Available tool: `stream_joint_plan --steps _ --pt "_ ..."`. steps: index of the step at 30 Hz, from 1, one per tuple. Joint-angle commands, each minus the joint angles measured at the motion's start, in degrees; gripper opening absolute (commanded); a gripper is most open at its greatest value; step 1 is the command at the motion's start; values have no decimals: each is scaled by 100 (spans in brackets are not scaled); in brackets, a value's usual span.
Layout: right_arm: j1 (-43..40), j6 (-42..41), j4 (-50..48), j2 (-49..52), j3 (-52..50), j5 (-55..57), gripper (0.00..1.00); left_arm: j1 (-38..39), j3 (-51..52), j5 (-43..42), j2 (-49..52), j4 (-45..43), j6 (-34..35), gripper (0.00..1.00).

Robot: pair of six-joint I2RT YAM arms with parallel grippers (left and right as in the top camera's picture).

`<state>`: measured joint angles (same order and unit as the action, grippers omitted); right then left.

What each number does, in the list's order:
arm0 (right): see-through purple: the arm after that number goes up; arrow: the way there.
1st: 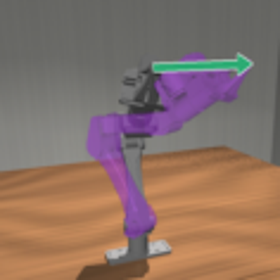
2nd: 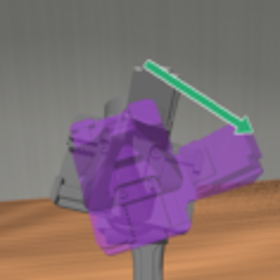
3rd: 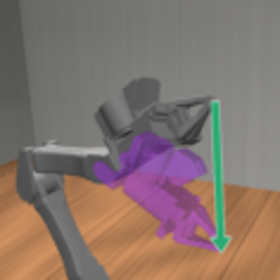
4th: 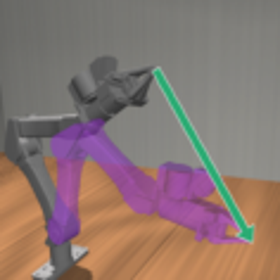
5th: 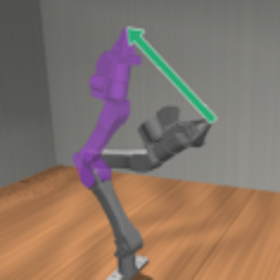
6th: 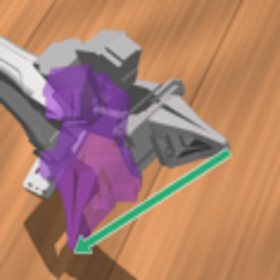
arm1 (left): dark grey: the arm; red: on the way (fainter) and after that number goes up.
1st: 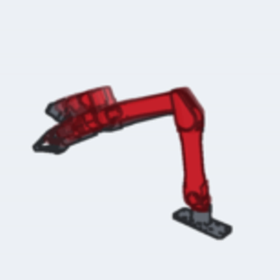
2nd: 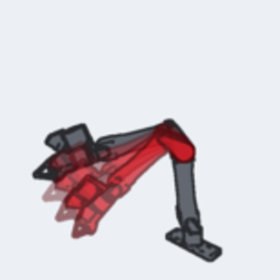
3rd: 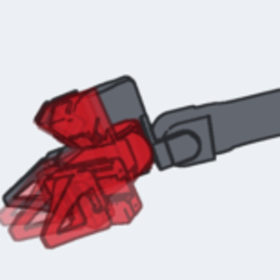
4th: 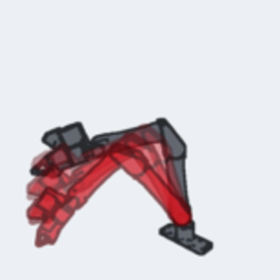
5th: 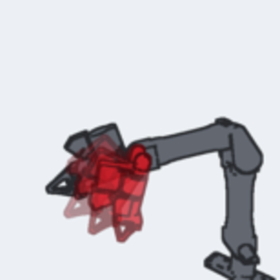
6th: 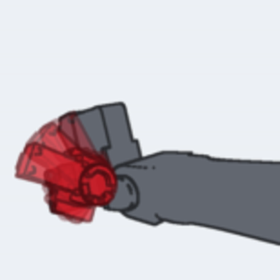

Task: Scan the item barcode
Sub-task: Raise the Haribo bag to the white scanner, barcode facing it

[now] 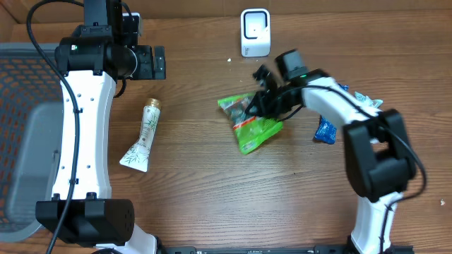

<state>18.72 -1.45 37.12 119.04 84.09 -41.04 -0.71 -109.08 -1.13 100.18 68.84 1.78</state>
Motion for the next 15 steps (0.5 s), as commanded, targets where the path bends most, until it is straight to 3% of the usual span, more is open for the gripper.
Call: stream_joint_plan --steps 1,8,15 --pt "-264 651 -39 -1215 210 -1325 4 37 17 -39 -11 -4 103 100" --pt "-468 951 -37 -2155 210 -2157 4 37 17 -39 -11 -4 101 100" --pt "-474 1058 -66 -2822 210 -2315 4 37 17 -37 -11 -4 101 100"
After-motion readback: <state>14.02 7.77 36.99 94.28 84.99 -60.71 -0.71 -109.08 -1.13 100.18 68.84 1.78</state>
